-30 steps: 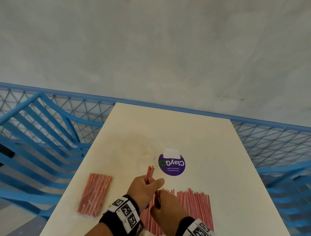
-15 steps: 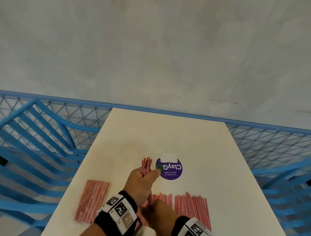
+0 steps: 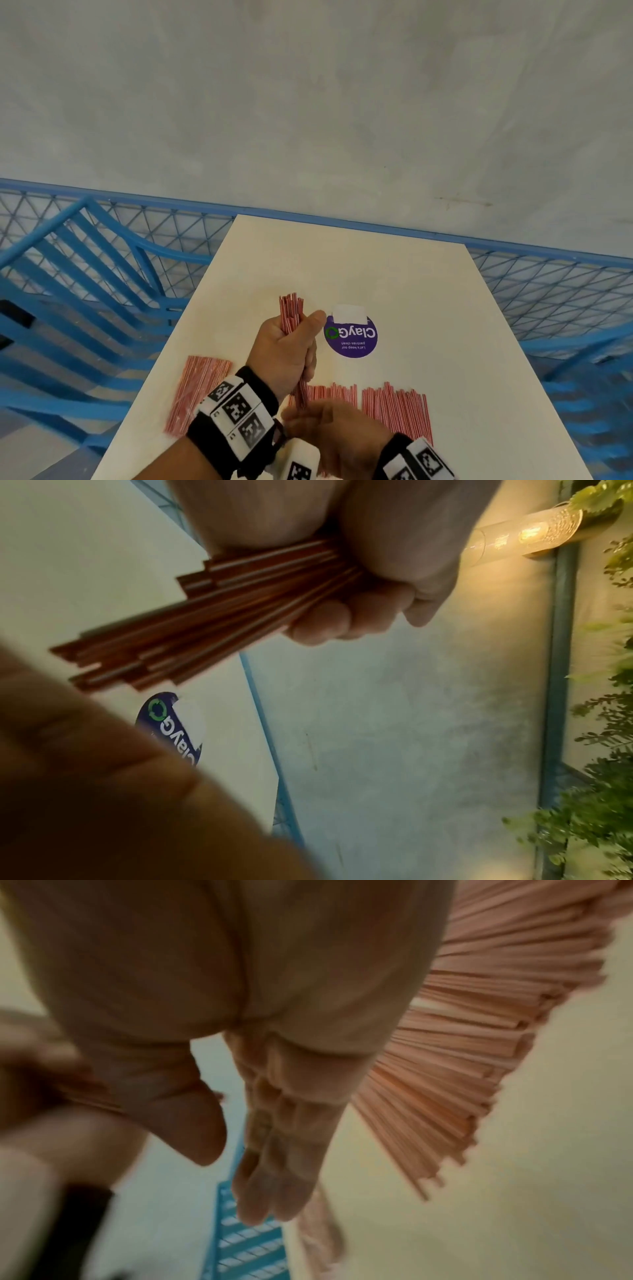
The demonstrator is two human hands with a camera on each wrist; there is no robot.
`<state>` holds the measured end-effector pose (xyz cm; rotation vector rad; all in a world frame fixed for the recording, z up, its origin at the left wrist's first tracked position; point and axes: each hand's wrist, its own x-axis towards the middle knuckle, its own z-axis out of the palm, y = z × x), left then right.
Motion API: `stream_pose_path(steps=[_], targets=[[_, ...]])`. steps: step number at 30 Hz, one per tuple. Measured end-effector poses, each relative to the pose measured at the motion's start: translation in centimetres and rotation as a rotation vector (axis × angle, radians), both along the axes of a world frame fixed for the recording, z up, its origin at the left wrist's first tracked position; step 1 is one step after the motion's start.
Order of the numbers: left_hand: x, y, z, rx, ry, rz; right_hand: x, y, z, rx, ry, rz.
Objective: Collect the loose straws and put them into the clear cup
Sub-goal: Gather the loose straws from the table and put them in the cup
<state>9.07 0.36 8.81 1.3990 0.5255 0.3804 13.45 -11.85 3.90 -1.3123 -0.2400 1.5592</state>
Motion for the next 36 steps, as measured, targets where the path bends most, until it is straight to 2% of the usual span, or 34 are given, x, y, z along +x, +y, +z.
stream_pose_path(steps=[2, 4, 7, 8, 9, 11, 13, 14, 16, 19, 21, 22, 23, 26, 30, 32, 33, 35, 36], targets=[[-0.3, -0.6, -0.4, -0.008, 0.0, -0.004, 0.1, -0.1, 0.4, 0.126, 0.149, -0.072], [-0.5, -0.9, -0.5, -0.015, 0.0, -0.005, 0.0, -0.1, 0.8, 0.169, 0.147, -0.052], [-0.5, -0.8, -0.3, -0.015, -0.011, -0.003, 0.2, -0.5, 0.9, 0.097, 0.12, -0.074], [-0.4, -0.7, -0.2, -0.017, -0.005, -0.004, 0.3, -0.7, 0.8, 0.041, 0.057, -0.054], [-0.5, -0.6, -0.2, -0.024, 0.006, -0.011, 0.4, -1.0, 1.0, -0.029, -0.08, 0.001], [-0.8, -0.4, -0.5, -0.034, 0.043, -0.041, 0.9, -1.5, 1.8, -0.165, -0.502, 0.144], [-1.3, -0.3, -1.3, 0.073, 0.103, -0.09, 1.9, -1.7, 3.8, -0.19, -0.96, 0.079], [-1.6, -0.3, -1.8, 0.156, 0.13, -0.116, 2.3, -1.9, 5.2, -0.139, -1.091, -0.028], [-1.9, -0.8, -2.2, 0.258, 0.149, -0.159, 2.6, -2.0, 8.4, 0.004, -1.204, -0.124], [-2.0, -1.3, -2.0, 0.235, 0.072, -0.226, 1.1, -1.7, 11.3, 0.084, -1.363, 0.137], [-1.8, -1.3, -1.8, 0.128, -0.017, -0.275, -0.2, -1.6, 11.2, 0.043, -1.383, 0.388], [-1.8, -1.3, -1.7, 0.1, -0.031, -0.293, -0.6, -1.6, 11.0, 0.022, -1.369, 0.458], [-1.9, -1.3, -1.6, 0.091, -0.037, -0.301, -0.5, -1.7, 10.8, 0.018, -1.354, 0.457], [-1.9, -1.5, -1.4, 0.144, -0.05, -0.294, 0.4, -2.0, 10.6, 0.02, -1.37, 0.292], [-1.8, -1.4, -1.4, 0.186, -0.032, -0.321, 0.0, -2.0, 11.1, -0.025, -1.346, 0.509], [-1.8, -1.4, -1.3, 0.225, 0.009, -0.274, 0.8, -2.2, 11.1, -0.011, -1.32, 0.35], [-1.7, -1.2, -1.1, 0.247, 0.051, -0.221, 1.4, -2.4, 11.0, 0.003, -1.272, 0.164], [-1.3, -0.6, -0.5, 0.19, 0.073, -0.098, 2.2, -2.6, 9.9, -0.011, -1.014, -0.275], [-1.1, -0.2, 0.3, 0.132, 0.053, -0.06, 2.3, -2.6, 8.9, -0.048, -0.777, -0.462]])
